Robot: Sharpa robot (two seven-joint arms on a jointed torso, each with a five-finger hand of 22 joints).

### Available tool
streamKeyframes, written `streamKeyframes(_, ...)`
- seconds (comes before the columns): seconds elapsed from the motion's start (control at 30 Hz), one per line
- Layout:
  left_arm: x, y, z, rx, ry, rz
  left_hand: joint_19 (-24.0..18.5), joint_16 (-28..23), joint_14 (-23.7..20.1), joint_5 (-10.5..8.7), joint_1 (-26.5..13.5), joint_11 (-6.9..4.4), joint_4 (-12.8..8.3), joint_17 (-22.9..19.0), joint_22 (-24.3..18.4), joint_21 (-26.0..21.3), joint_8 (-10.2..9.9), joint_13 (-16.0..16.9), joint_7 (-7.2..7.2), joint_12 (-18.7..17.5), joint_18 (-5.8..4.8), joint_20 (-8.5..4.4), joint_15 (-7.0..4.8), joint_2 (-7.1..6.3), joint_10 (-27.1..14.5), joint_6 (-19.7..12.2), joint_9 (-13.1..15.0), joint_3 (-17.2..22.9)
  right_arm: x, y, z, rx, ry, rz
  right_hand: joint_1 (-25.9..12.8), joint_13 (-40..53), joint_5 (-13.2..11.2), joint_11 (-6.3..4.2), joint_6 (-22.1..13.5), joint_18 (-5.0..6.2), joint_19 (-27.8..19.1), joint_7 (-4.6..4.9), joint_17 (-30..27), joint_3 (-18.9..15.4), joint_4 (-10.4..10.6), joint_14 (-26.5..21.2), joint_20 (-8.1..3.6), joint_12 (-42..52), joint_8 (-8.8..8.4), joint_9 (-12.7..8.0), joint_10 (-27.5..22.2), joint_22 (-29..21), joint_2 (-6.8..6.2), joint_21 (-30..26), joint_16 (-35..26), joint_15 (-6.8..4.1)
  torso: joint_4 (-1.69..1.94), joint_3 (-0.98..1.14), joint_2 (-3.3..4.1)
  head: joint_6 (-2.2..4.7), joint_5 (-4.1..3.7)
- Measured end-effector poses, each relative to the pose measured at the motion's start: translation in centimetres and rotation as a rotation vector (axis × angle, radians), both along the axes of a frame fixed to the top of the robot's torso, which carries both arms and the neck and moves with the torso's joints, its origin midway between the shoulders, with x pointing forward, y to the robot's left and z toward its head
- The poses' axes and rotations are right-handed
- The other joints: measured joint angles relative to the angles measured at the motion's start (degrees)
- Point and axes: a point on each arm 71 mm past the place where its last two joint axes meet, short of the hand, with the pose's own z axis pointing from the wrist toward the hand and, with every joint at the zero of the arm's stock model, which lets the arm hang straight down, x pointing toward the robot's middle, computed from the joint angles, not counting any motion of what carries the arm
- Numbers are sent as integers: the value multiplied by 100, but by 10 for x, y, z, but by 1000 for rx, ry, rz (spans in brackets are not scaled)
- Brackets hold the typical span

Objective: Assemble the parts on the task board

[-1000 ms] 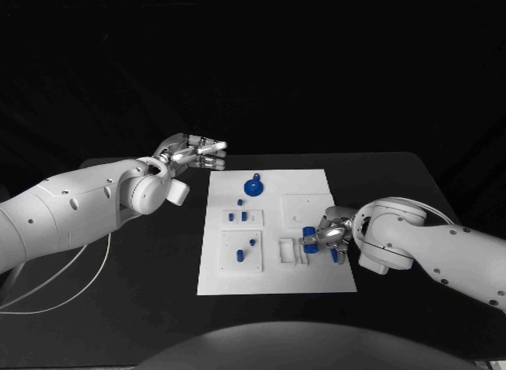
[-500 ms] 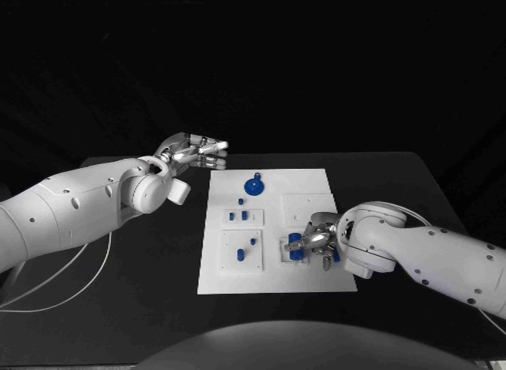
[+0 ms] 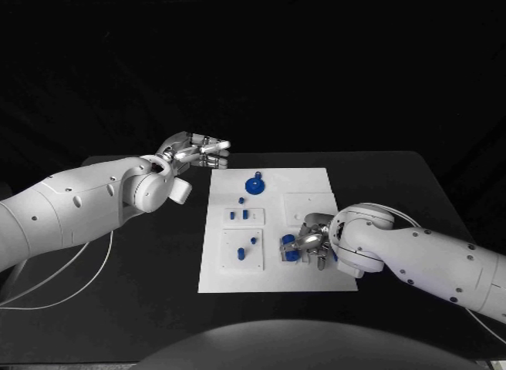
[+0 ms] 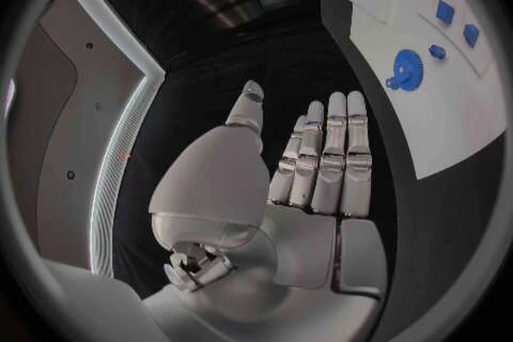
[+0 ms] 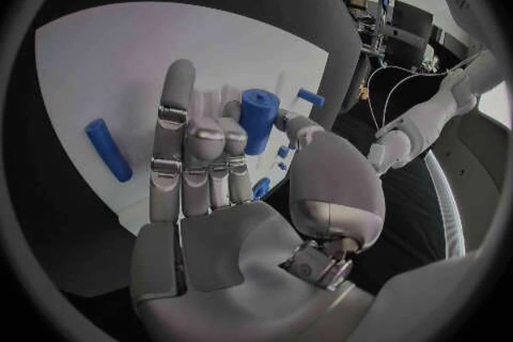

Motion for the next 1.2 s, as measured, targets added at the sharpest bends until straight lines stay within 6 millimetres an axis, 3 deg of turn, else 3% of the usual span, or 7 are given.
streamKeyframes(0.63,0,0,0,3,6,-3,21,0,0,0,-23,0,0,-1,-34,0,0,-1,0,0,1,21,0,23,0,1,0,0,1,5,0,-13,-26,11,0,-2,43,1,0,0,0,0,0,-7,-7,-1,0,0,19,-52,1,0,0,22,0,4,-1,-3,-4,3,4)
streamKeyframes(0.77,0,0,0,3,6,-4,21,0,0,0,-22,0,0,-1,-33,0,0,0,0,0,1,21,0,23,0,1,0,0,1,5,-1,-15,-26,14,-24,-10,1,1,16,-91,0,-16,-7,-39,-38,-1,0,0,19,-98,1,6,24,44,0,5,0,-3,-4,-6,5)
streamKeyframes(0.87,0,0,0,3,7,-4,21,0,0,0,-23,0,0,-1,-33,0,0,-1,0,0,0,21,0,23,0,1,0,0,1,6,-1,-19,-26,16,-23,-36,-471,2,38,-91,0,-38,-33,-130,-131,6,1,0,26,-159,2,7,25,44,0,12,1,-3,-4,-12,9)
streamKeyframes(0.9,0,0,-1,3,7,-4,21,0,0,0,-22,0,0,-2,-33,0,0,-1,0,0,1,21,0,23,0,1,0,0,1,6,-1,-20,-27,17,-23,-41,-829,2,47,-91,0,-47,-34,-120,-224,6,0,0,28,-181,3,7,26,44,0,12,2,-3,-4,-13,10)
streamKeyframes(0.93,0,0,-1,3,7,-5,21,0,0,0,-23,0,0,-2,-33,0,0,-1,0,0,0,21,0,23,0,1,0,0,1,6,-1,-21,-28,18,6,-49,-1508,10,66,-91,0,-61,-34,-79,-330,6,0,0,35,-200,11,7,41,44,0,13,2,-3,-4,-14,11)
streamKeyframes(1.0,0,0,-1,4,8,-5,21,0,0,0,-23,0,0,-2,-33,0,0,-1,0,0,1,21,0,23,0,1,0,0,1,6,-1,-24,-30,19,289,-67,-2212,14,105,-91,0,-32,-42,-105,-54,6,1,-12,29,-212,16,7,-60,44,0,13,2,-3,-4,-16,13)
streamKeyframes(1.2,0,0,-1,4,9,-5,21,0,0,0,-23,0,0,-2,-33,0,0,-1,0,0,1,21,0,23,0,1,0,0,2,5,-3,-33,-37,19,646,-73,-2420,3,166,-90,0,-30,-26,-981,874,6,1,-52,21,-217,38,7,-190,44,0,13,1,-3,-4,-18,16)
